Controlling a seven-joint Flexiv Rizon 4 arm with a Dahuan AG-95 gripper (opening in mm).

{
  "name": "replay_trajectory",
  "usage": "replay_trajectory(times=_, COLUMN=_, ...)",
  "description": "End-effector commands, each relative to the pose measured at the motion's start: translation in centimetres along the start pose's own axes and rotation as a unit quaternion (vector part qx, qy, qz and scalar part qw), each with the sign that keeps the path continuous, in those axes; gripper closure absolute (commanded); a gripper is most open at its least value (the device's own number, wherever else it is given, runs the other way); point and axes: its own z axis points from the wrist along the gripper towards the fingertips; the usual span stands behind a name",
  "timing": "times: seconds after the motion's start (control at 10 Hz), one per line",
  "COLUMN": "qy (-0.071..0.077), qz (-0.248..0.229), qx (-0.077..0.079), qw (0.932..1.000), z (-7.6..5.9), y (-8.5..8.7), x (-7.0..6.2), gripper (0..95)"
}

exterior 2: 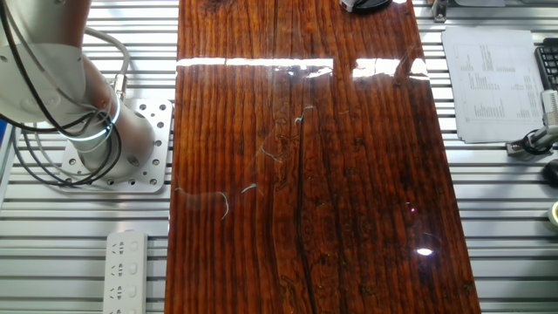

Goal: Install the light bulb by rotating it

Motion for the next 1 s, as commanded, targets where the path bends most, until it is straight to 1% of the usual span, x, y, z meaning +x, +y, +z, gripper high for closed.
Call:
replay_trajectory(times=0.1, qy=0.000, qz=0.032, qx=0.000, qw=0.9995, z=0.00, y=-0.18, x=0.07, gripper=76.0)
replay_trajectory(times=0.3, qy=-0.003, qz=0.074, qx=-0.008, qw=0.9972, z=-0.01, y=-0.18, x=0.06, gripper=76.0)
replay_trajectory(times=0.4, qy=-0.003, qz=0.095, qx=-0.007, qw=0.9955, z=-0.01, y=-0.17, x=0.06, gripper=76.0)
replay_trajectory(times=0.7, qy=-0.005, qz=0.128, qx=-0.008, qw=0.9917, z=-0.02, y=-0.17, x=0.06, gripper=76.0)
replay_trajectory(times=0.8, qy=-0.009, qz=0.139, qx=-0.007, qw=0.9903, z=-0.02, y=-0.17, x=0.06, gripper=57.0)
replay_trajectory(times=1.0, qy=-0.009, qz=0.156, qx=-0.008, qw=0.9877, z=-0.03, y=-0.16, x=0.06, gripper=57.0)
